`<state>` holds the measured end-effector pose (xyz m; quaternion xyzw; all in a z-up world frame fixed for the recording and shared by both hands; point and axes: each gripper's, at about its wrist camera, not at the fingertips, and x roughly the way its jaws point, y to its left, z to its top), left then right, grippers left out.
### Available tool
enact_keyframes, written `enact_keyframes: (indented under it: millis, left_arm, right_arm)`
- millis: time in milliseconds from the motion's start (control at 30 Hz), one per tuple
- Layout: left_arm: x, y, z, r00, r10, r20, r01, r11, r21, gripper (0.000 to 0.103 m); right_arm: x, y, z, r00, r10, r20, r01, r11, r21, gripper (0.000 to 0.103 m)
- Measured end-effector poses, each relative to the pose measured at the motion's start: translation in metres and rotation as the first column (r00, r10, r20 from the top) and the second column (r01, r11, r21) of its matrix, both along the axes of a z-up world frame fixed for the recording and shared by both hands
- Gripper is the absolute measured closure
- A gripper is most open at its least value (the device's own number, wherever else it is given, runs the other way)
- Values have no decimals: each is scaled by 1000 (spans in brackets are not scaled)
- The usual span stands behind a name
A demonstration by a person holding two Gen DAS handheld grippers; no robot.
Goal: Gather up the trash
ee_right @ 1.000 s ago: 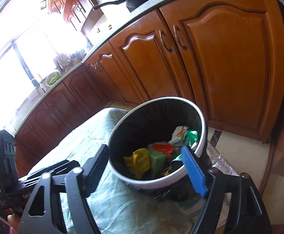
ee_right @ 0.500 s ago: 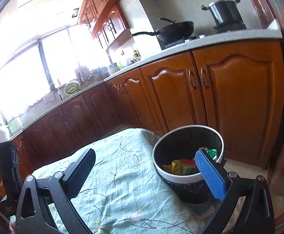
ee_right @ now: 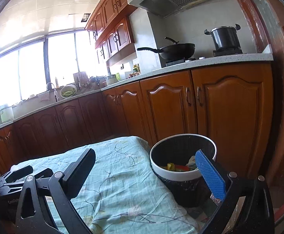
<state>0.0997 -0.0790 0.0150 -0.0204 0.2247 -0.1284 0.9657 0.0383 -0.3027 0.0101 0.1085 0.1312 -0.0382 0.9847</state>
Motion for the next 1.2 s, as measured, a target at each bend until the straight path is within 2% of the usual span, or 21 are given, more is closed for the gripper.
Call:
enact_keyframes:
  millis: [167,367,1200]
  left_arm:
    - [-9,10,-13,998,67,11,-67,997,41,0]
    - [-21,16,-22,995,94,14,-94,993,66,0]
    - [-41,17,-20,990,121,67,-128,987,99,0]
  right_arm:
    - [-3,9,-13,1000,23,-19,-23,999,-28,0]
    - [-4,18,-23,998,54,-31,-55,998,-29,0]
    - [-6,26,-28,994,95,-48,-96,995,-13,0]
